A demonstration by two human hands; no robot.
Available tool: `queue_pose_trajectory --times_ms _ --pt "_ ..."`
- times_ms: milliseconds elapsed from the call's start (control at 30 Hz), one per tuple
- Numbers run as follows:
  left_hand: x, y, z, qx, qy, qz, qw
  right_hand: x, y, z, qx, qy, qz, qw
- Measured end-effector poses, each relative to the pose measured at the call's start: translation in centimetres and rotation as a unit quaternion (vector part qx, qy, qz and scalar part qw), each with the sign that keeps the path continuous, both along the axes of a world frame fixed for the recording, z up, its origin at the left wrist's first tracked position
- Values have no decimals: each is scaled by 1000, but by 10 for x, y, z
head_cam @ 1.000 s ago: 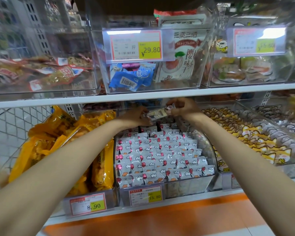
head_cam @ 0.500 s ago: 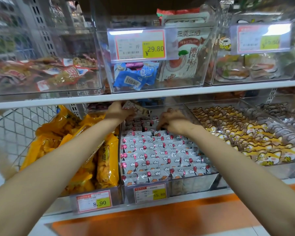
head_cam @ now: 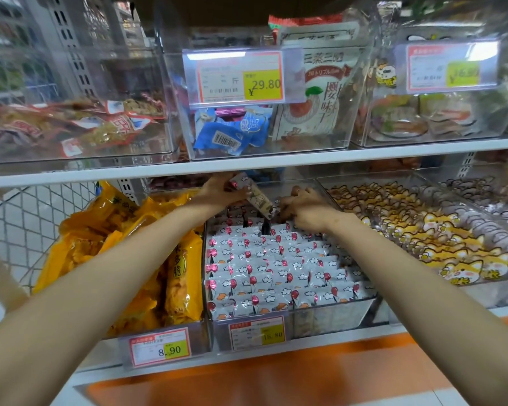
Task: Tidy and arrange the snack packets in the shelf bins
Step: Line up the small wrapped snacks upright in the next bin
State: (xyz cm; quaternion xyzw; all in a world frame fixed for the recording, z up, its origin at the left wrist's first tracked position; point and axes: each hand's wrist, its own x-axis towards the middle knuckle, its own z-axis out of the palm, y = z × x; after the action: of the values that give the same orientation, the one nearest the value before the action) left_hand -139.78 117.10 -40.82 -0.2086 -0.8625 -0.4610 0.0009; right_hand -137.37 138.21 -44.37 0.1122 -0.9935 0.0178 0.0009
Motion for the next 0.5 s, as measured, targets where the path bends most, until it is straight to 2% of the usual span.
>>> queue_pose_trajectory --times_ms 100,267,500 --pt "1 3 0 -40 17 -29 999 -4 3 -4 10 -9 -11 1000" --pt "-3 0 0 -165 70 -55 982 -4 3 -4 -15 -13 -26 999" --pt "-11 17 11 -250 138 -70 956 -3 2 -3 -33 -28 -40 998"
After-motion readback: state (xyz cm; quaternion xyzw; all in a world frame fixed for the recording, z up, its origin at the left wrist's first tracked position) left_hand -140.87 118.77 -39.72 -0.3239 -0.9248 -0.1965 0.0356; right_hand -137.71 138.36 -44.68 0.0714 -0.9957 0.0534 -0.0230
